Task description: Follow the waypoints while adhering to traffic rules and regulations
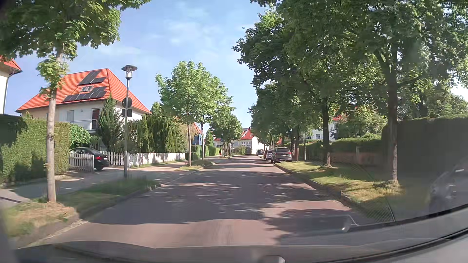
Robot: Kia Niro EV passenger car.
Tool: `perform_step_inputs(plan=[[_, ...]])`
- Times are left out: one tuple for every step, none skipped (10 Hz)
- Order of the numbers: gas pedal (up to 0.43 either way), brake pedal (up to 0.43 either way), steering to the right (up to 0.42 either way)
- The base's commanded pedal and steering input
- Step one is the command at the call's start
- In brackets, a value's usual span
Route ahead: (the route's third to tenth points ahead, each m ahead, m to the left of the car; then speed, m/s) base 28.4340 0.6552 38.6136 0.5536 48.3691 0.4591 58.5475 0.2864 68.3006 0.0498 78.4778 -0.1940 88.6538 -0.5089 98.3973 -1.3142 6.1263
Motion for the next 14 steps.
perform_step_inputs(plan=[[0.067,0.000,0.008],[0.067,0.000,0.007],[0.067,0.000,0.006],[0.079,0.000,0.007],[0.079,0.000,0.006],[0.079,0.000,0.006],[0.079,0.000,0.007],[0.059,0.000,0.006],[0.020,0.000,0.006],[0.000,0.000,0.006],[0.000,0.000,0.006],[0.000,0.000,0.006],[0.000,0.000,0.005],[0.000,0.000,0.004]])
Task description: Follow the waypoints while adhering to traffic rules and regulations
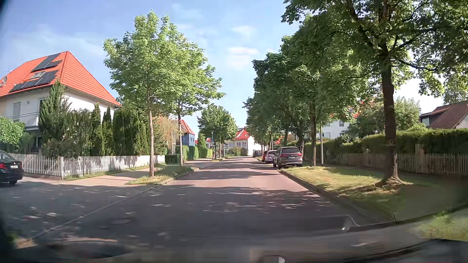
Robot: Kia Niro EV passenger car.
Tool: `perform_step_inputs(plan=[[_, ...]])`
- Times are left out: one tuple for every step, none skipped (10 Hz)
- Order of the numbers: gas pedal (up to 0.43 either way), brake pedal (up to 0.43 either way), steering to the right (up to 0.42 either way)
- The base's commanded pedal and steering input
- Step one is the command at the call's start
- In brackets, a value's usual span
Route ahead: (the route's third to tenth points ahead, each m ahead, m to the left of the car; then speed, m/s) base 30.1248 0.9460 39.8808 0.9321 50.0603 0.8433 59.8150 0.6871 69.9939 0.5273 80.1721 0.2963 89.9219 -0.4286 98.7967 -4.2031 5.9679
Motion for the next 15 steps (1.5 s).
perform_step_inputs(plan=[[0.008,0.000,0.001],[0.020,0.000,0.000],[0.028,0.000,0.000],[0.079,0.000,0.000],[0.098,0.000,0.000],[0.098,0.000,0.000],[0.087,0.000,0.000],[0.079,0.000,-0.004],[0.067,0.000,-0.006],[0.067,0.000,-0.007],[0.067,0.000,-0.009],[0.067,0.000,-0.010],[0.079,0.000,-0.011],[0.079,0.000,-0.010],[0.079,0.000,-0.011]])
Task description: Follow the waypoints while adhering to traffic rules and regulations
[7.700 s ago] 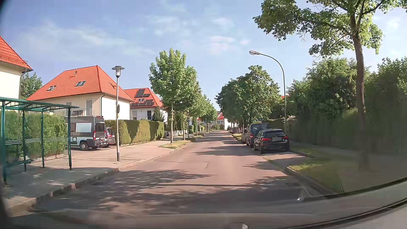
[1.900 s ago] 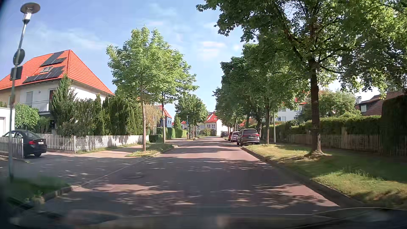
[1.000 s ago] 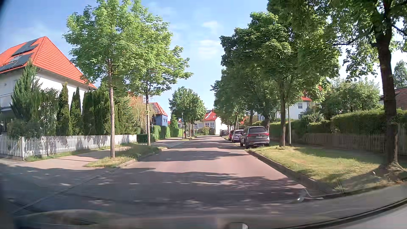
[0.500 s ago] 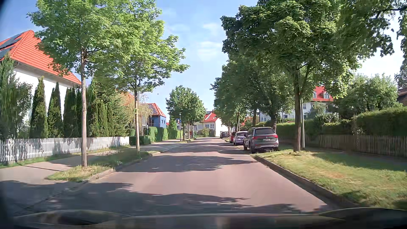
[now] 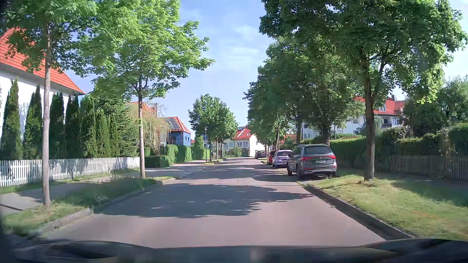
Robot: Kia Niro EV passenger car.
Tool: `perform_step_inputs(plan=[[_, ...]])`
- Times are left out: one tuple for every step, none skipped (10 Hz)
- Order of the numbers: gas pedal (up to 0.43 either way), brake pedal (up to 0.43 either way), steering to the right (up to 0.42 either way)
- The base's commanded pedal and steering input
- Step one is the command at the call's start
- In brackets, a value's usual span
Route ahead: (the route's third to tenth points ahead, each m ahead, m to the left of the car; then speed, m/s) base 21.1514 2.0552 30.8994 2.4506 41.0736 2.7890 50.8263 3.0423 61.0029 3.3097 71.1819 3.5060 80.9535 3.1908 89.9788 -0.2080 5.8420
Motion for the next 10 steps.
perform_step_inputs(plan=[[0.079,0.000,-0.011],[0.087,0.000,-0.010],[0.098,0.000,-0.010],[0.098,0.000,-0.010],[0.098,0.000,-0.010],[0.098,0.000,-0.010],[0.098,0.000,-0.010],[0.087,0.000,-0.010],[0.087,0.000,-0.010],[0.087,0.000,-0.009]])
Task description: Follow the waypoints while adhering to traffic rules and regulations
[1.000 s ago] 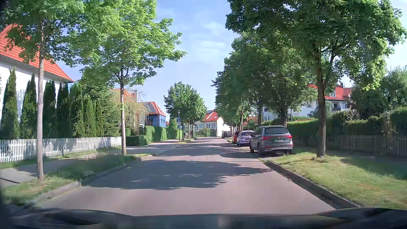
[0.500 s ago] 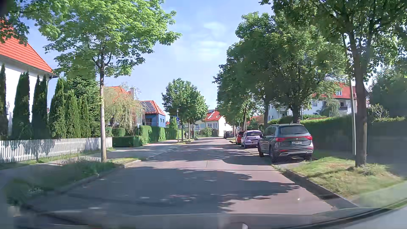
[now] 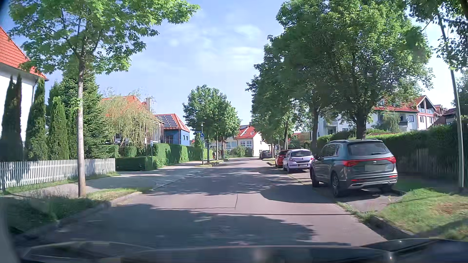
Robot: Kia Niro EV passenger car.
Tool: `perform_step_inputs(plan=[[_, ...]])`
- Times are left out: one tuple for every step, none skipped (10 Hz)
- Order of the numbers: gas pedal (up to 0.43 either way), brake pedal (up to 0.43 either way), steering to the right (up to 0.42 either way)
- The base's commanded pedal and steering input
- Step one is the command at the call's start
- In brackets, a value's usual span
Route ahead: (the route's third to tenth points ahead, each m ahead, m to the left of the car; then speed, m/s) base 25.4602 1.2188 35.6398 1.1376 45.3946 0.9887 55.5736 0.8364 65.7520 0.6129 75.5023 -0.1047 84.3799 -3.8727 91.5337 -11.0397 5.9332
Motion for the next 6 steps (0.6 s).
perform_step_inputs(plan=[[0.087,0.000,-0.008],[0.087,0.000,-0.007],[0.087,0.000,-0.007],[0.087,0.000,-0.006],[0.087,0.000,-0.006],[0.087,0.000,-0.006]])
